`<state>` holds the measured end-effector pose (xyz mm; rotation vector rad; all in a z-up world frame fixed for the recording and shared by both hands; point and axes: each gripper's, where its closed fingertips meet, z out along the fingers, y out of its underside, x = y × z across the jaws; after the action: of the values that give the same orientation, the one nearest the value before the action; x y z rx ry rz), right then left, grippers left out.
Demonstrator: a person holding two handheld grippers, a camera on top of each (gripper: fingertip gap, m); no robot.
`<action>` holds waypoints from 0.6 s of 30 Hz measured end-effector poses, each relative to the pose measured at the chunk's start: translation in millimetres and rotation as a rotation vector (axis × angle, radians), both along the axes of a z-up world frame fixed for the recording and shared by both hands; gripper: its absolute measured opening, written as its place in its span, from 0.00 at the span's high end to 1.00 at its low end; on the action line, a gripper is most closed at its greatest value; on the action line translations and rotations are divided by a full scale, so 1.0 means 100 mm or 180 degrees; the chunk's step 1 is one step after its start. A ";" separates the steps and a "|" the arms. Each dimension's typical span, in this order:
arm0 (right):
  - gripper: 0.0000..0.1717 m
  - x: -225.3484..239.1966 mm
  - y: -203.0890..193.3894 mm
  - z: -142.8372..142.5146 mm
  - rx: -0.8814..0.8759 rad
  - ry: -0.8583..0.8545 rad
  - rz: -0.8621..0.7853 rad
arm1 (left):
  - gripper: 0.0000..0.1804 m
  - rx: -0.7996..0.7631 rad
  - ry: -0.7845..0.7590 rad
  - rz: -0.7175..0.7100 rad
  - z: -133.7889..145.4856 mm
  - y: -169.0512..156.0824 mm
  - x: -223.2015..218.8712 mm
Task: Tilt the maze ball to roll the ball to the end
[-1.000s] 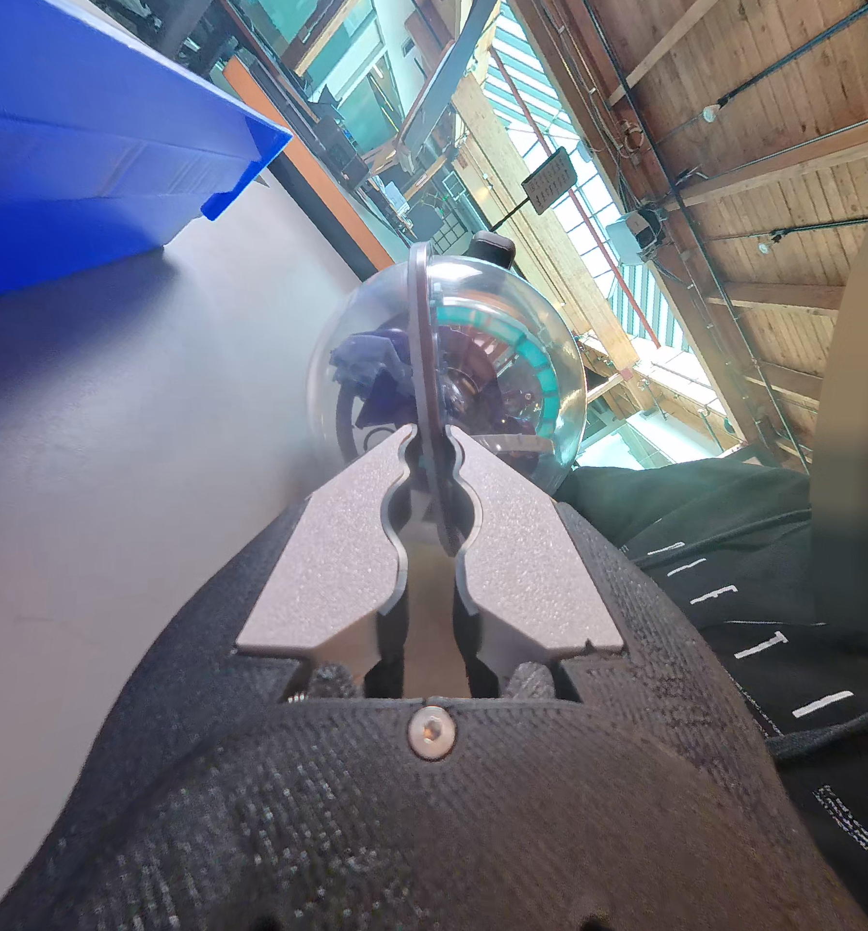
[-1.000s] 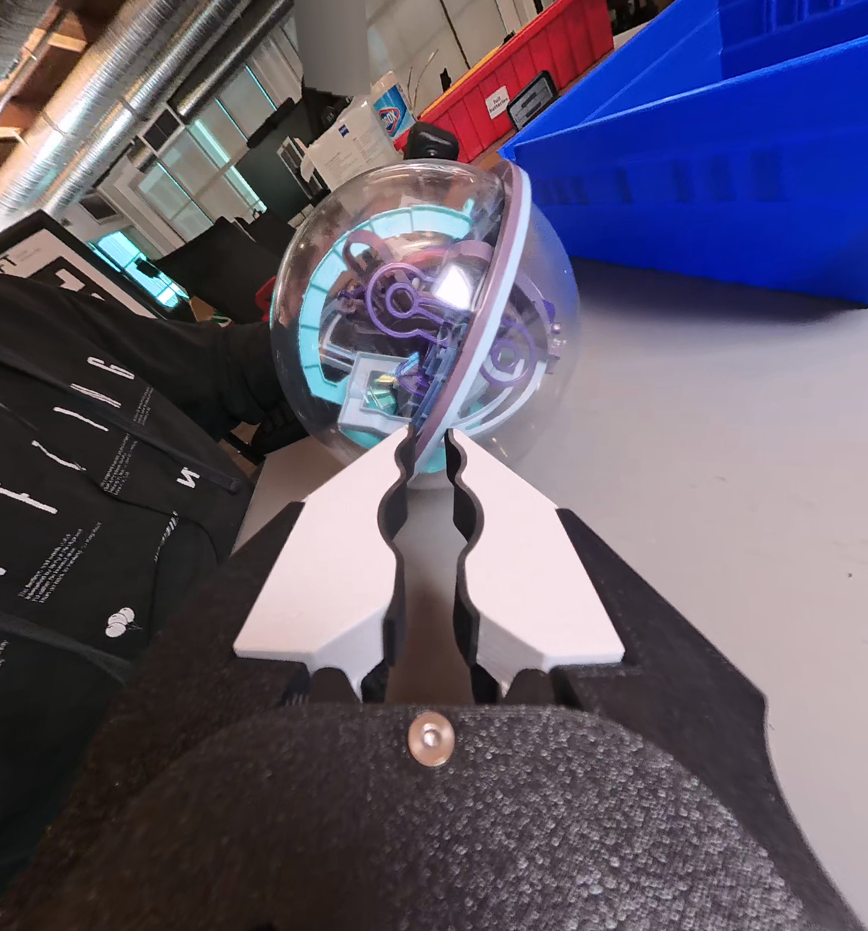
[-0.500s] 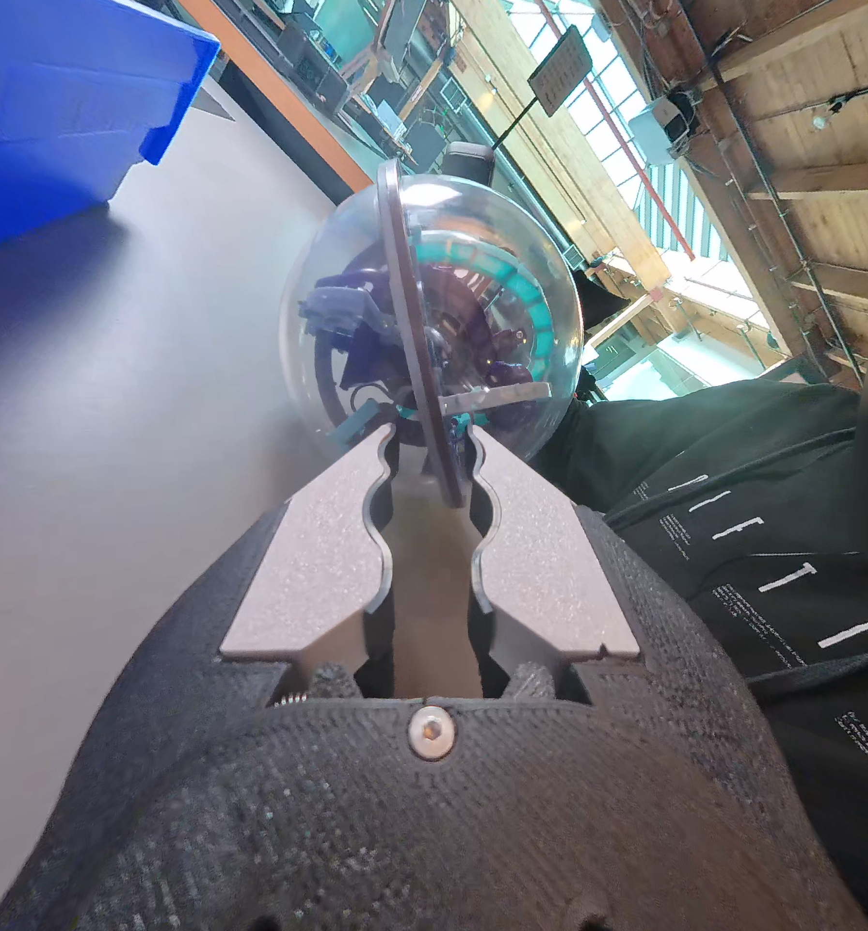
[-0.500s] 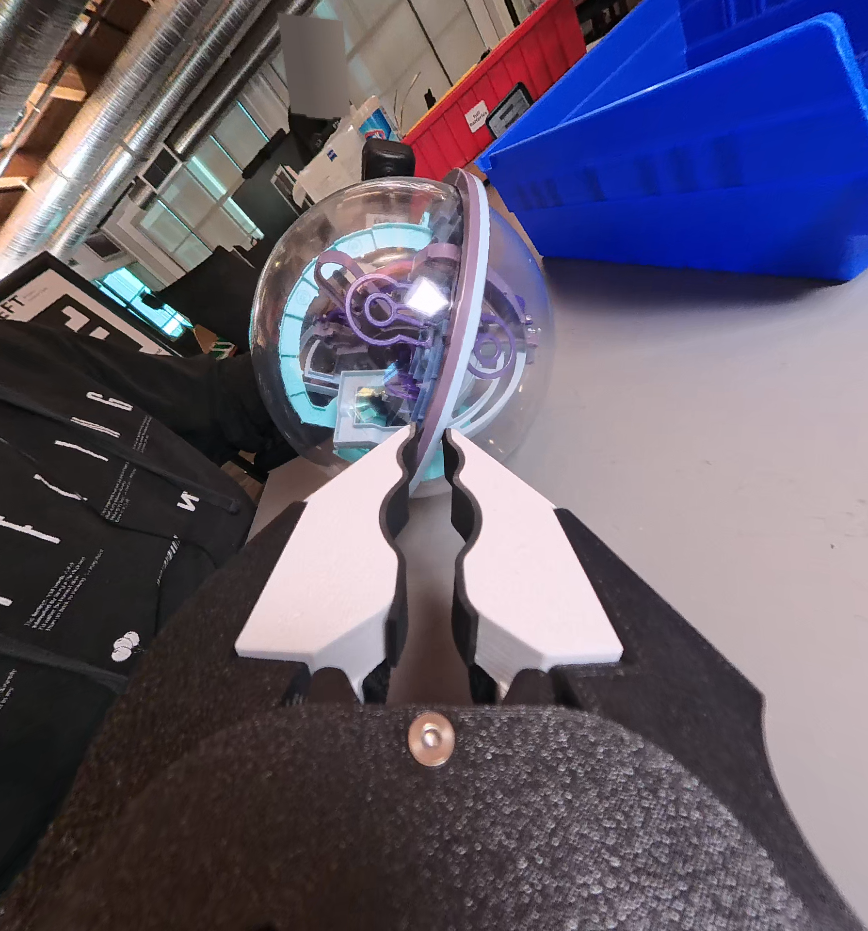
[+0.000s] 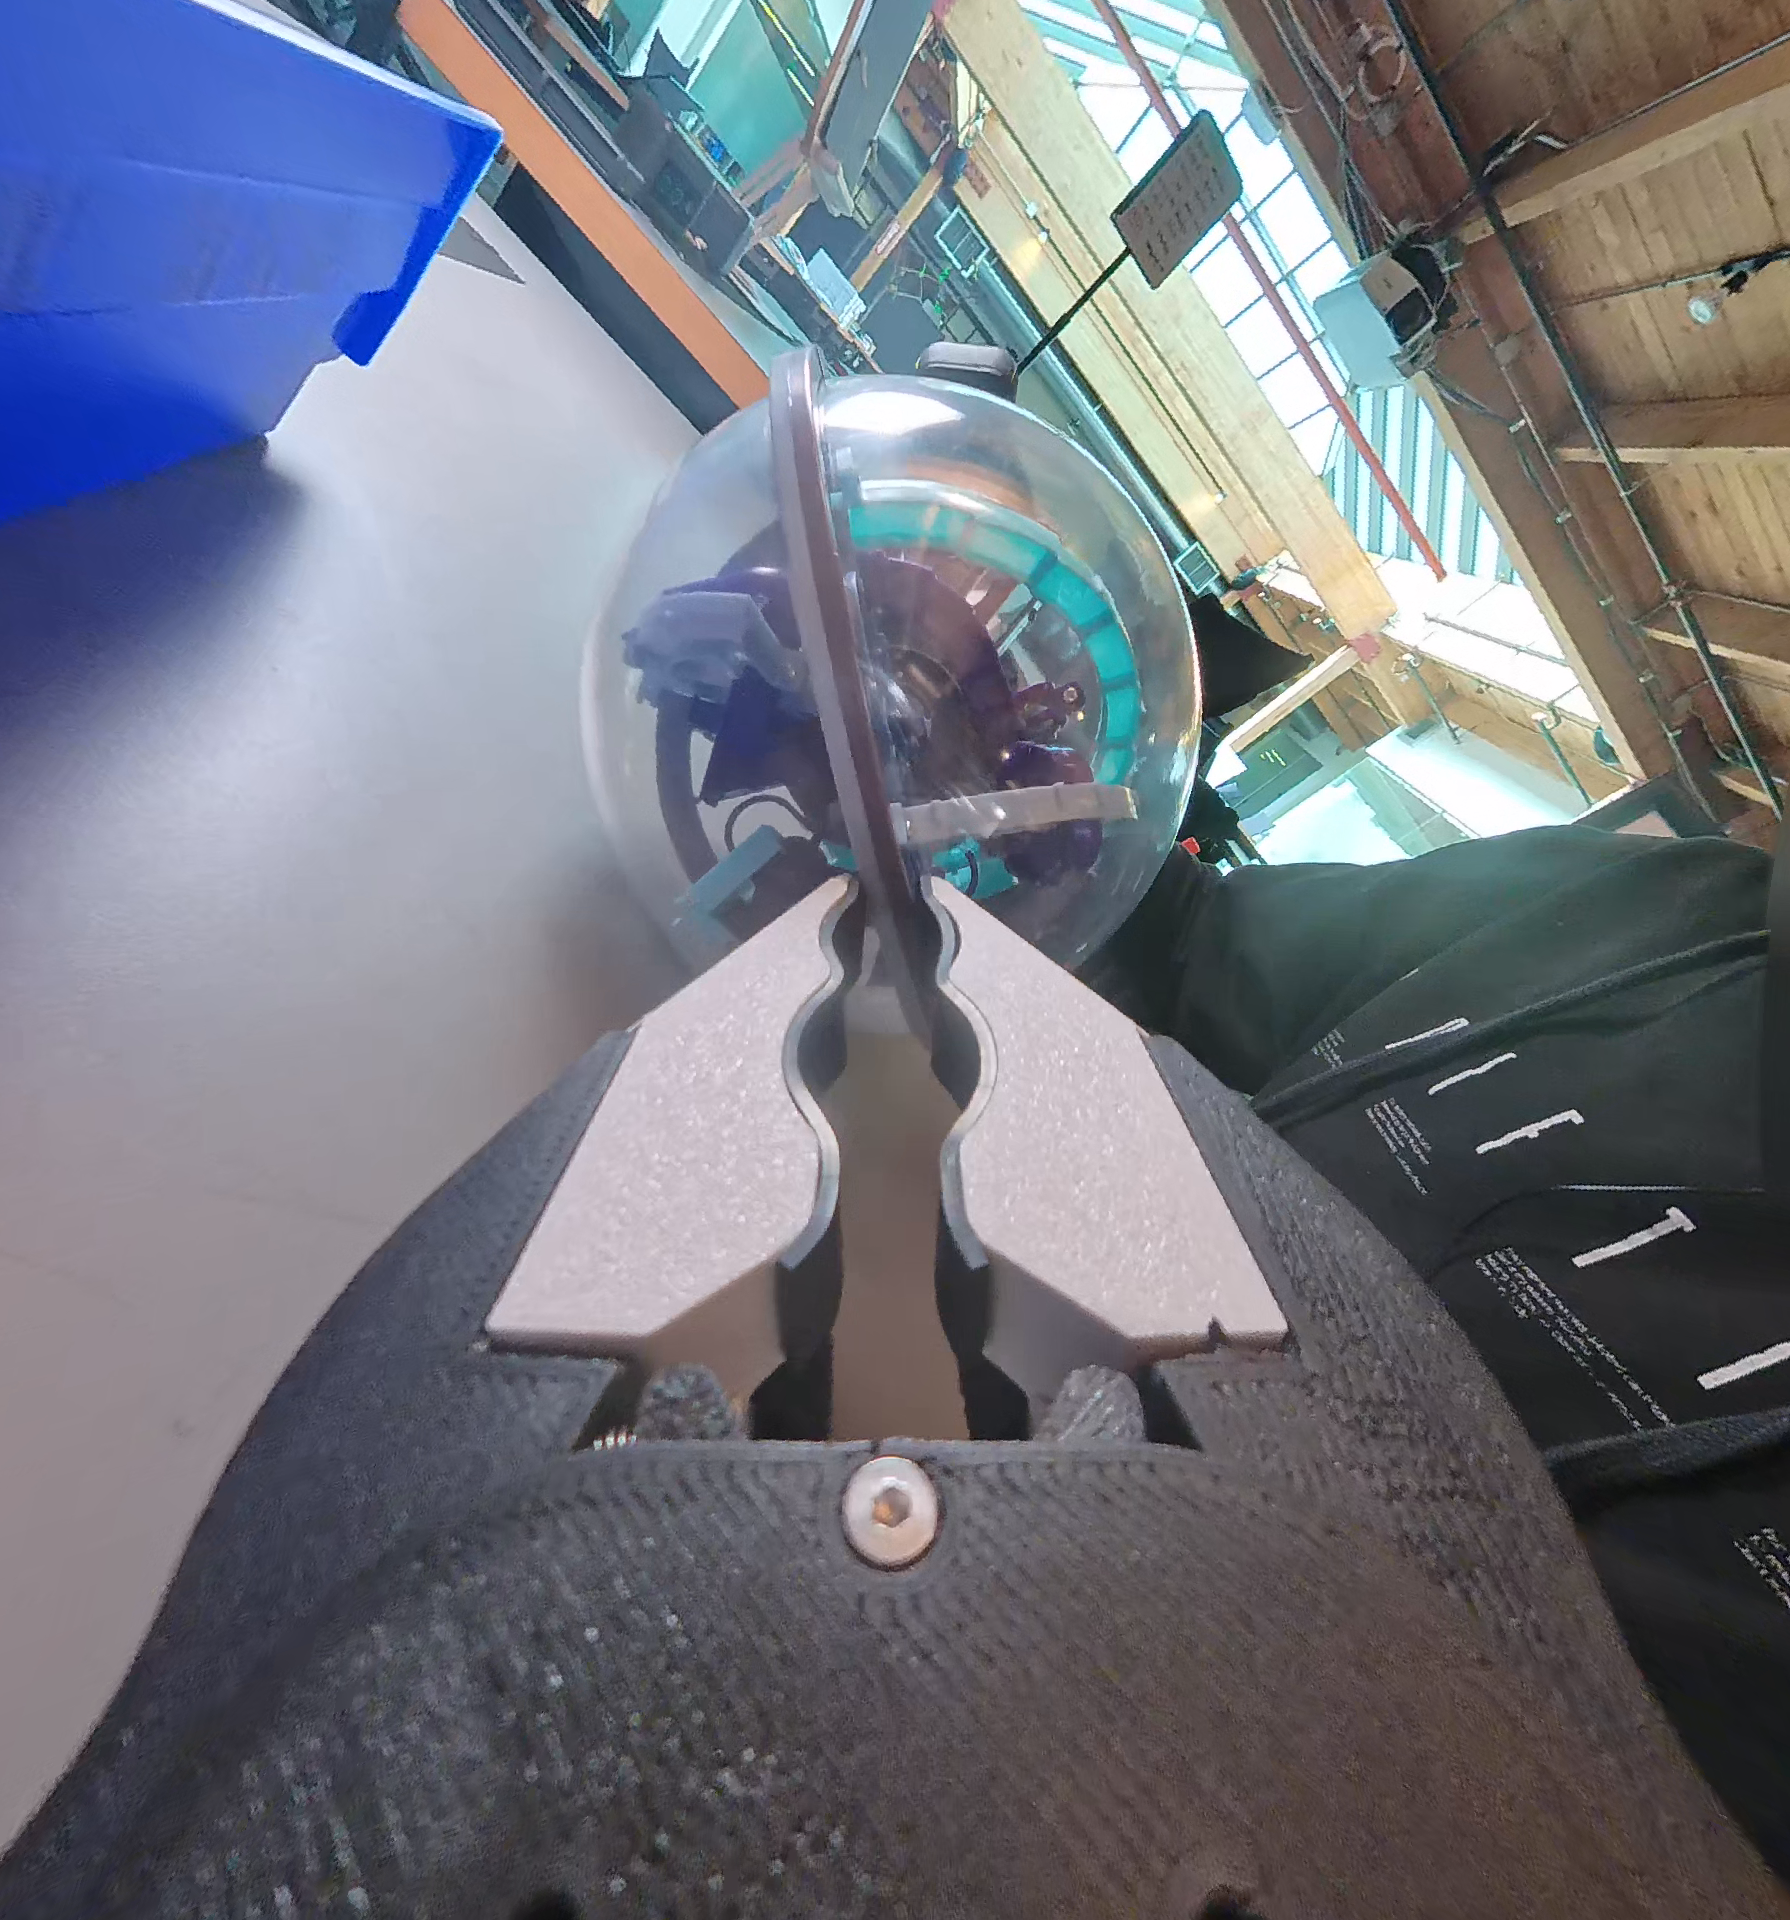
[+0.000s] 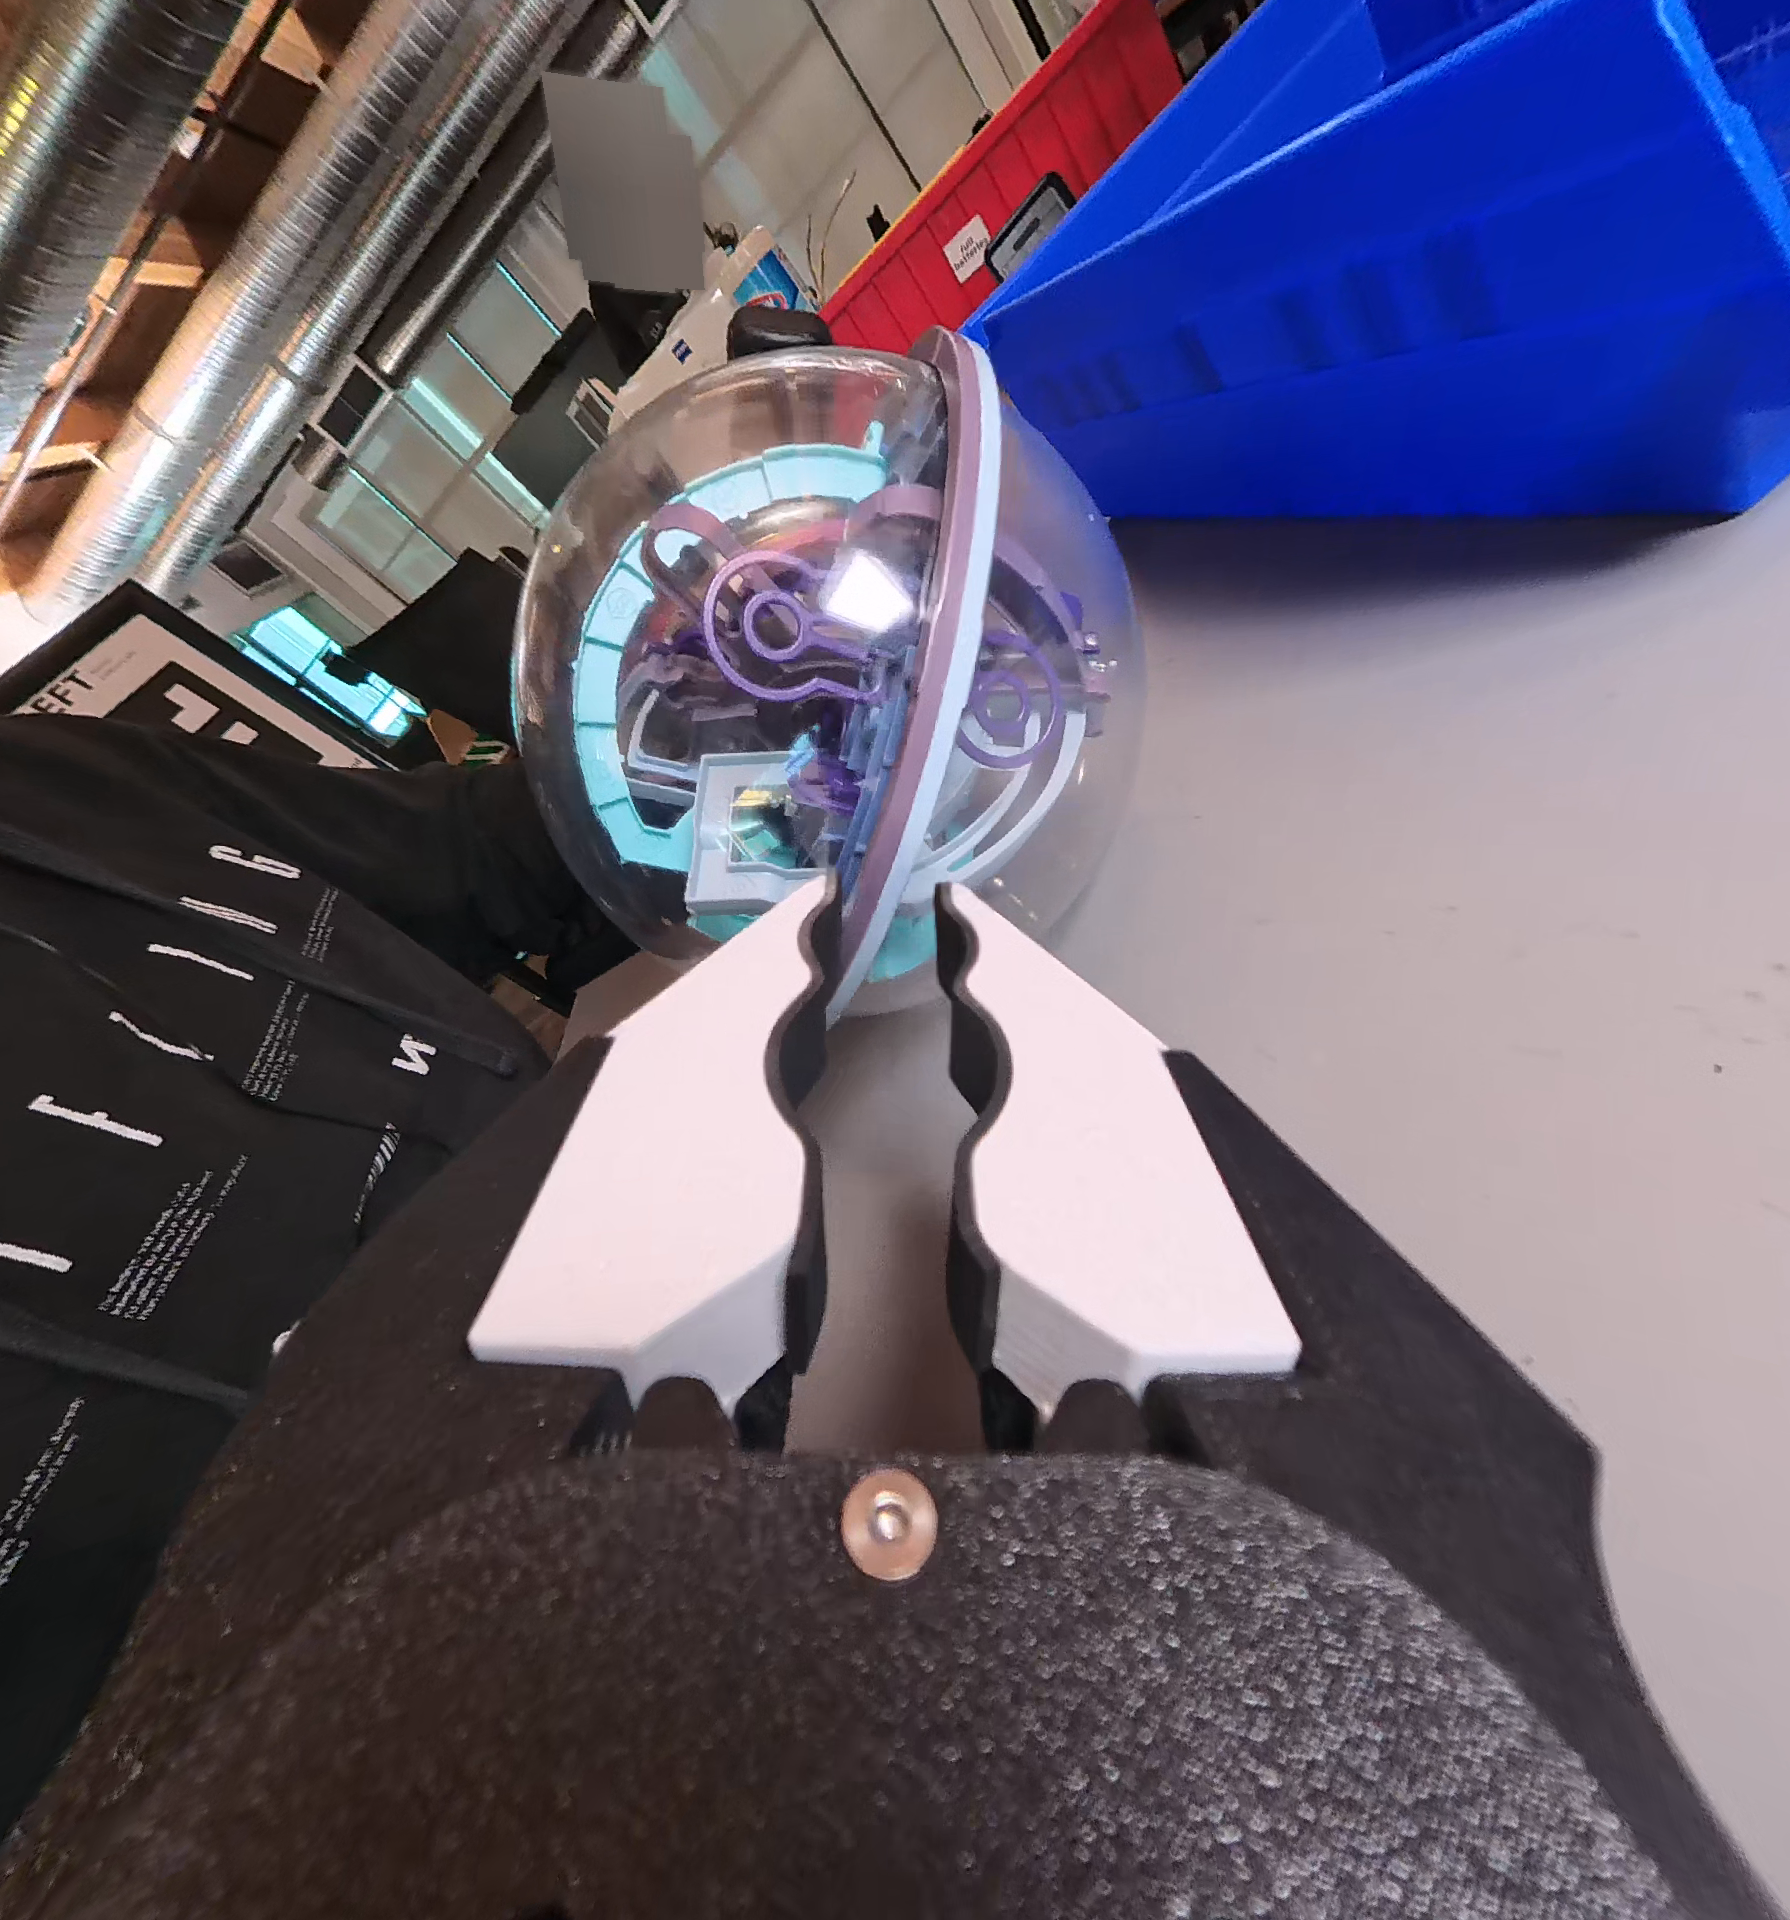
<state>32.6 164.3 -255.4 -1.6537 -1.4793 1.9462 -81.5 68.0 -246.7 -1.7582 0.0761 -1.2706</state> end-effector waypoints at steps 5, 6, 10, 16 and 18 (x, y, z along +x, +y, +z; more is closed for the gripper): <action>0.91 0.05 -0.06 -0.04 -0.0074 -0.0051 0.0171 | 0.96 0.0001 -0.0039 0.0038 0.01 0.02 -0.01; 0.92 0.05 -0.08 -0.04 -0.0061 -0.0050 0.0205 | 0.96 -0.0005 -0.0054 0.0042 0.01 0.02 -0.01; 0.97 0.06 -0.10 -0.02 -0.0168 -0.0039 0.0249 | 0.97 -0.0036 -0.0077 0.0111 0.01 0.05 -0.03; 0.97 0.02 0.02 -0.05 -0.0499 -0.0218 0.0065 | 0.93 -0.0001 -0.0084 0.0191 0.04 0.07 0.00; 0.97 0.01 0.04 -0.05 -0.0549 -0.0241 0.0023 | 0.86 -0.0063 -0.0095 0.0112 0.01 0.05 0.04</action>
<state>33.5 167.9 -260.8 -1.8134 -1.3786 2.0894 -77.2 72.8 -245.8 -1.7495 0.0155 -1.2756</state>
